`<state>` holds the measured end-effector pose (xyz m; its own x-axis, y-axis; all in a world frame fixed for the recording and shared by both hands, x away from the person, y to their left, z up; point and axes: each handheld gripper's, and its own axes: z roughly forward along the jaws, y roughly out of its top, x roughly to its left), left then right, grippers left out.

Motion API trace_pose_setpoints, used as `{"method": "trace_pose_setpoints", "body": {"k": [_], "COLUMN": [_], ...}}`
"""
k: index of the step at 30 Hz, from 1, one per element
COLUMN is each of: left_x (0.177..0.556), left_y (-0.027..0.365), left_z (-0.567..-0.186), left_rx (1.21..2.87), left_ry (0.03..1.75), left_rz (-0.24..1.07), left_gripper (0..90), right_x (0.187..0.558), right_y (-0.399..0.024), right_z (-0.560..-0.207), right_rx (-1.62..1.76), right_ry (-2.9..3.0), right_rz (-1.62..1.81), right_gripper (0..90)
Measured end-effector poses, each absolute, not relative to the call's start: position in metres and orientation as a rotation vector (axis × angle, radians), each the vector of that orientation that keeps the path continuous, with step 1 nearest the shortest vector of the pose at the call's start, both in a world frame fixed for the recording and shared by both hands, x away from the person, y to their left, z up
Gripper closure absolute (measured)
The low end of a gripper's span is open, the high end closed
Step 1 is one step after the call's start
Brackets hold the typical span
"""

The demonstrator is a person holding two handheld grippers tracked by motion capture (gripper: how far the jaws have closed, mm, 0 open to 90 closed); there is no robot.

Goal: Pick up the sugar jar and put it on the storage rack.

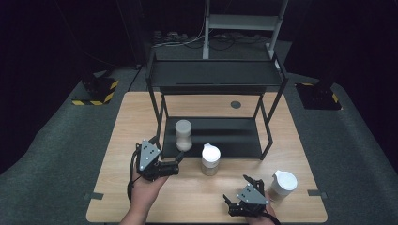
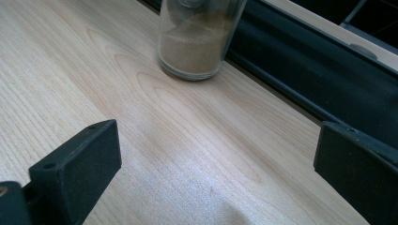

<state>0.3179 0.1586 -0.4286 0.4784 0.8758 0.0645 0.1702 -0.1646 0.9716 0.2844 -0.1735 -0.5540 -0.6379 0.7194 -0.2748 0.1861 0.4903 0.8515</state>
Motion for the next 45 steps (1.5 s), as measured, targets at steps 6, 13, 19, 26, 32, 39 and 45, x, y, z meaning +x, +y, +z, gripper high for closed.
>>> {"method": "trace_pose_setpoints", "body": {"k": [6, 13, 19, 26, 32, 39, 45], "left_x": [0.311, 0.302, 0.294, 0.286, 0.282, 0.277, 0.277], "left_y": [0.162, 0.166, 0.169, 0.172, 0.174, 0.176, 0.178], "left_z": [-0.430, -0.434, -0.441, -0.459, -0.476, -0.500, -0.522], "left_rx": [1.640, 1.645, 1.647, 1.664, 1.692, 1.737, 1.801], "left_ry": [0.919, 0.919, 0.921, 0.931, 0.945, 0.961, 0.975], "left_rz": [0.821, 0.827, 0.844, 0.833, 0.819, 0.795, 0.769], "left_gripper": [0.2, 0.2, 0.2, 0.2, 0.2, 0.2, 0.2], "right_x": [0.284, 0.284, 0.284, 0.284, 0.284, 0.284, 0.284], "right_y": [-0.173, -0.173, -0.173, -0.173, -0.173, -0.173, -0.173], "right_z": [-0.554, -0.554, -0.554, -0.554, -0.554, -0.554, -0.554], "right_rx": [0.742, 0.742, 0.740, 0.739, 0.737, 0.744, 0.746], "right_ry": [2.111, 2.111, 2.111, 2.111, 2.112, 2.111, 2.109], "right_rz": [1.100, 1.101, 1.099, 1.098, 1.096, 1.095, 1.091], "right_gripper": [0.2, 0.2, 0.2, 0.2, 0.2, 0.2, 0.2]}}
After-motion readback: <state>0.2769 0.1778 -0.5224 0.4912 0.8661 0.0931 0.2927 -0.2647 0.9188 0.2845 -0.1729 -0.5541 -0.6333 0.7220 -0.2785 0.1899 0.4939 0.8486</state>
